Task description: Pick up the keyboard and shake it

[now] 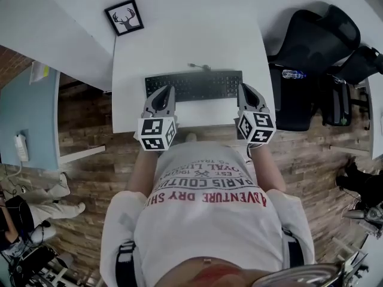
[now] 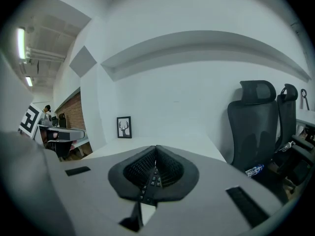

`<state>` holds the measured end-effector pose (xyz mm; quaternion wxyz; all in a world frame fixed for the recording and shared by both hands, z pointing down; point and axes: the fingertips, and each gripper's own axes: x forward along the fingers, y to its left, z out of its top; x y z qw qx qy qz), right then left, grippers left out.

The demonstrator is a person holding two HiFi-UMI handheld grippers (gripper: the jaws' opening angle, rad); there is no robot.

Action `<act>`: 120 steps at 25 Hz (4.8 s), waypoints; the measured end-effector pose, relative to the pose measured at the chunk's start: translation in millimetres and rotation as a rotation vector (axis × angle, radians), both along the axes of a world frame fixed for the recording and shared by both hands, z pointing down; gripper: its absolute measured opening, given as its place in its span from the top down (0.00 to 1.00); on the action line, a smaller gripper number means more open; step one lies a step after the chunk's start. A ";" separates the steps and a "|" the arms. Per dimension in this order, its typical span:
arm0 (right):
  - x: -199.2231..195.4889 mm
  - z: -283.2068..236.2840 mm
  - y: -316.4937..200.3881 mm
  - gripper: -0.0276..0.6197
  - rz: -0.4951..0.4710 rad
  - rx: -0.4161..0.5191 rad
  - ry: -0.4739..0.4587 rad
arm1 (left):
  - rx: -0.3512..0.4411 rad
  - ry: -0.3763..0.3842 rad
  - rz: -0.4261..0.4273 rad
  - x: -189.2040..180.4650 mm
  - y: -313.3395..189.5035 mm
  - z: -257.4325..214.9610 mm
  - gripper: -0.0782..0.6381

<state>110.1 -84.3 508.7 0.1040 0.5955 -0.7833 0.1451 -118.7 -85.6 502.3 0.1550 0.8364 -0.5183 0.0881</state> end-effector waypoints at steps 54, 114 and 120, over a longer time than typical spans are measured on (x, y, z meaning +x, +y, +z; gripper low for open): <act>47.4 211.1 -75.3 0.50 -0.298 -0.689 -0.174 | -0.634 0.062 0.050 -84.4 -65.3 216.9 0.44; 63.8 -178.0 -130.0 0.51 -0.131 0.740 0.261 | 0.624 -0.145 0.070 -64.4 -137.4 -156.0 0.44; 68.2 -175.2 -126.3 0.51 -0.139 0.731 0.295 | 0.644 -0.139 0.059 -64.0 -133.7 -162.7 0.44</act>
